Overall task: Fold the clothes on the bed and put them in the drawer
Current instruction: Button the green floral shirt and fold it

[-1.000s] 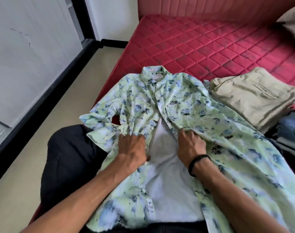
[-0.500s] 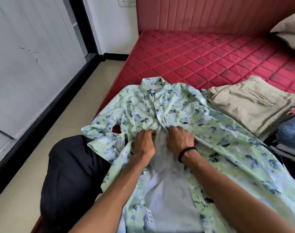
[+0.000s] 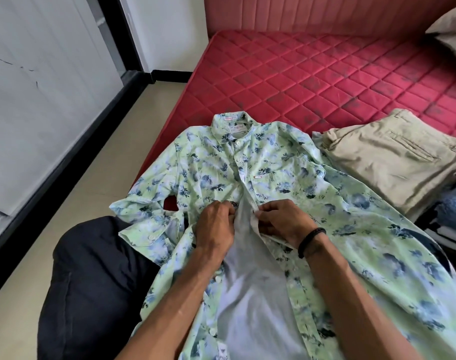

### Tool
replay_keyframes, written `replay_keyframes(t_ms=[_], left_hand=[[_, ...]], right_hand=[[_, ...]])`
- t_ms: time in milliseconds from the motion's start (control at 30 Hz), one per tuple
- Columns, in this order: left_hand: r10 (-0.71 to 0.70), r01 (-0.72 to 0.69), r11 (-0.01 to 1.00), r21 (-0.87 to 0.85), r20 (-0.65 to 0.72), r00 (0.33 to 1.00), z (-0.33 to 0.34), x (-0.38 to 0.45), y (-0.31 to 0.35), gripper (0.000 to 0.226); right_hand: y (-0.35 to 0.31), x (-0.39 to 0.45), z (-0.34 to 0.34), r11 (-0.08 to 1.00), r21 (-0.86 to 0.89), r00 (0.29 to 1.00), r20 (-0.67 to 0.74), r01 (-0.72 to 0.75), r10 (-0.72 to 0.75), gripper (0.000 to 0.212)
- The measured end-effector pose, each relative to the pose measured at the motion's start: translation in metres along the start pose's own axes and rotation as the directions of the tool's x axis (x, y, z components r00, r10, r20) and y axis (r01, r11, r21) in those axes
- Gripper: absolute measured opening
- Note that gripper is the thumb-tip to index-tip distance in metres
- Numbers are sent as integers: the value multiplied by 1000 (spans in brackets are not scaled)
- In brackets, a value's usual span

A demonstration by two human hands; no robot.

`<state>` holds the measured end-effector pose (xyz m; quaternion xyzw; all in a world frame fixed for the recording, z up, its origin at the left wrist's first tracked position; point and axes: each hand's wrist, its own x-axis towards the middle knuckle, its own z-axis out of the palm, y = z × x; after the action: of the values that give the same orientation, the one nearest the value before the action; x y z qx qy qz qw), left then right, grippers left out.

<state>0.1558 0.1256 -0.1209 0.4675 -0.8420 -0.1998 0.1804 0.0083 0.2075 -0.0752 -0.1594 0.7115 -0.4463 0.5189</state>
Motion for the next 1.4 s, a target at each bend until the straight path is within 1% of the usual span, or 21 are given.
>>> replay_keyframes(t_ms=[67,133,167,233,333,400,433,533,633,667,833,933,1067,1167,1300,1400], left_hand=[[-49,49,997,-53,-1,999,-4,-1,0,11],[-121,118,973,-200,-3,993,-8,-2,0,8],[-165,158,944,-289,-1,986,-10,-1,0,7],[-278,262,846,-464,37,960,-13,-2,0,8],[-410,410,633,-657,164,897,-12,-6,7,13],[-439,478,505,-719,263,859,-11,-10,14,16],[-438,491,463,-738,291,850,-10,-12,17,17],[-435,503,406,-763,323,840,-10,-13,20,19],[-432,535,295,-792,388,814,-17,-14,23,15],[-431,544,273,-794,404,807,-18,-13,23,13],[-445,577,260,-774,435,783,-17,-14,20,13],[-441,575,258,-776,435,785,-16,-14,20,14],[-436,587,240,-773,454,777,-18,-14,21,13],[-431,596,256,-761,462,775,-20,-14,18,14],[-435,594,260,-761,457,776,-21,-15,15,13],[-410,577,233,-783,459,788,-21,-17,17,15]], right_hand=[[-1,-2,3,998,-69,1000,20,5,-3,8],[0,-2,5,994,-113,1000,7,13,-12,10],[0,-2,6,993,-121,1000,-7,14,-15,11],[3,-1,9,989,-145,999,-44,18,-25,11],[11,-3,17,989,-129,986,-139,70,-88,11],[17,-5,27,990,-82,978,-165,115,-127,12],[19,-5,31,988,-74,974,-175,135,-146,12],[21,-5,35,978,-124,959,-206,169,-192,10],[19,-5,33,972,-143,953,-214,187,-214,10],[19,-5,34,971,-147,953,-212,188,-217,10],[25,-2,34,973,-150,955,-215,173,-203,11],[29,2,33,980,-116,961,-209,159,-180,13],[29,4,33,985,-101,968,-195,141,-158,9],[28,2,31,991,12,978,-163,131,-127,6],[29,3,26,991,96,993,-81,92,-84,16],[28,0,26,984,154,994,-74,94,-83,5]])
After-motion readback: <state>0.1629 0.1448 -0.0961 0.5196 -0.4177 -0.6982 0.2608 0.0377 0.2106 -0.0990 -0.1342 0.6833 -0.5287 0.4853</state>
